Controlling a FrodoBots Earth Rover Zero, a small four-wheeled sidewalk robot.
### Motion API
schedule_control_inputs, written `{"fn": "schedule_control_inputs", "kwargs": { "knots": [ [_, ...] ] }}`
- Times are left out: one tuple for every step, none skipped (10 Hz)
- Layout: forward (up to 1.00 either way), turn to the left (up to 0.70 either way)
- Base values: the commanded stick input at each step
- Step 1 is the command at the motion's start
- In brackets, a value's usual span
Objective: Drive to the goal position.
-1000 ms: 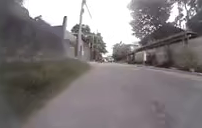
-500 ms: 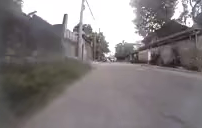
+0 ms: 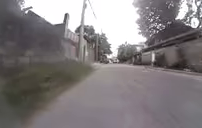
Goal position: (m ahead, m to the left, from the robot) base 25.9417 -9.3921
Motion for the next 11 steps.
{"fn": "schedule_control_inputs", "kwargs": {
  "knots": [
    [1.00, -0.40],
    [1.00, -0.28],
    [1.00, -0.09],
    [1.00, -0.01],
    [1.00, 0.00],
    [1.00, 0.00],
    [1.00, 0.00],
    [1.00, 0.00],
    [1.00, 0.00],
    [1.00, 0.00],
    [1.00, 0.00]
  ]
}}
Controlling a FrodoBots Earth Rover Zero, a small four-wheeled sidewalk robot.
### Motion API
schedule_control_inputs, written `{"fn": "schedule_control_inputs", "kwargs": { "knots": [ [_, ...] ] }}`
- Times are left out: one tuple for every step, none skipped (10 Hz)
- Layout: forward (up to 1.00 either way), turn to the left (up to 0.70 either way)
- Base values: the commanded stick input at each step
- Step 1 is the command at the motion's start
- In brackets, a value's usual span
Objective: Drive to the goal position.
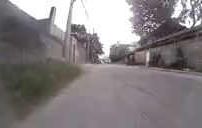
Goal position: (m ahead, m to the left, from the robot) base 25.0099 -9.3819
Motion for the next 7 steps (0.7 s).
{"fn": "schedule_control_inputs", "kwargs": {
  "knots": [
    [1.00, 0.00],
    [1.00, 0.00],
    [1.00, 0.00],
    [1.00, -0.02],
    [1.00, -0.18],
    [1.00, -0.28],
    [1.00, -0.39]
  ]
}}
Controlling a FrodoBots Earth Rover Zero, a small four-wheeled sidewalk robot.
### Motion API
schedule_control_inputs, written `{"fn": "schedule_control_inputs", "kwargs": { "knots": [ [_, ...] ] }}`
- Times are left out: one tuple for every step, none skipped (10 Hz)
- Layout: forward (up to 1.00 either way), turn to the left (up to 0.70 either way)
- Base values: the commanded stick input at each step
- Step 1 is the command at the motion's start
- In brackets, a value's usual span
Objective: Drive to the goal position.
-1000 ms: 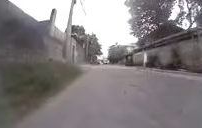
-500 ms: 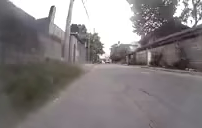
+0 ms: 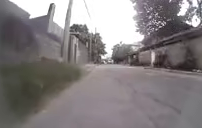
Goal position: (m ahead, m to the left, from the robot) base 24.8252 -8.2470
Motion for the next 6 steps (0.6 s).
{"fn": "schedule_control_inputs", "kwargs": {
  "knots": [
    [1.00, -0.40],
    [1.00, -0.35],
    [1.00, -0.27],
    [1.00, -0.20],
    [1.00, -0.12],
    [1.00, -0.04]
  ]
}}
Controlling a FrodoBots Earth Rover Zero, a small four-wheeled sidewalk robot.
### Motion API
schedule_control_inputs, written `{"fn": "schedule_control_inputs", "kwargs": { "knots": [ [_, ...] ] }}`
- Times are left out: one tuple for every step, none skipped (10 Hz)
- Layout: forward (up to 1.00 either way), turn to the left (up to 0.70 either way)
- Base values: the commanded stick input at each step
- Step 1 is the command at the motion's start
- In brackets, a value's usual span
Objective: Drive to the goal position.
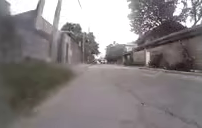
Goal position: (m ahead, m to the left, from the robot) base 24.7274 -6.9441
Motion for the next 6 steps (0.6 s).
{"fn": "schedule_control_inputs", "kwargs": {
  "knots": [
    [1.00, 0.00],
    [1.00, 0.00],
    [1.00, 0.00],
    [1.00, 0.00],
    [1.00, 0.00],
    [1.00, 0.00]
  ]
}}
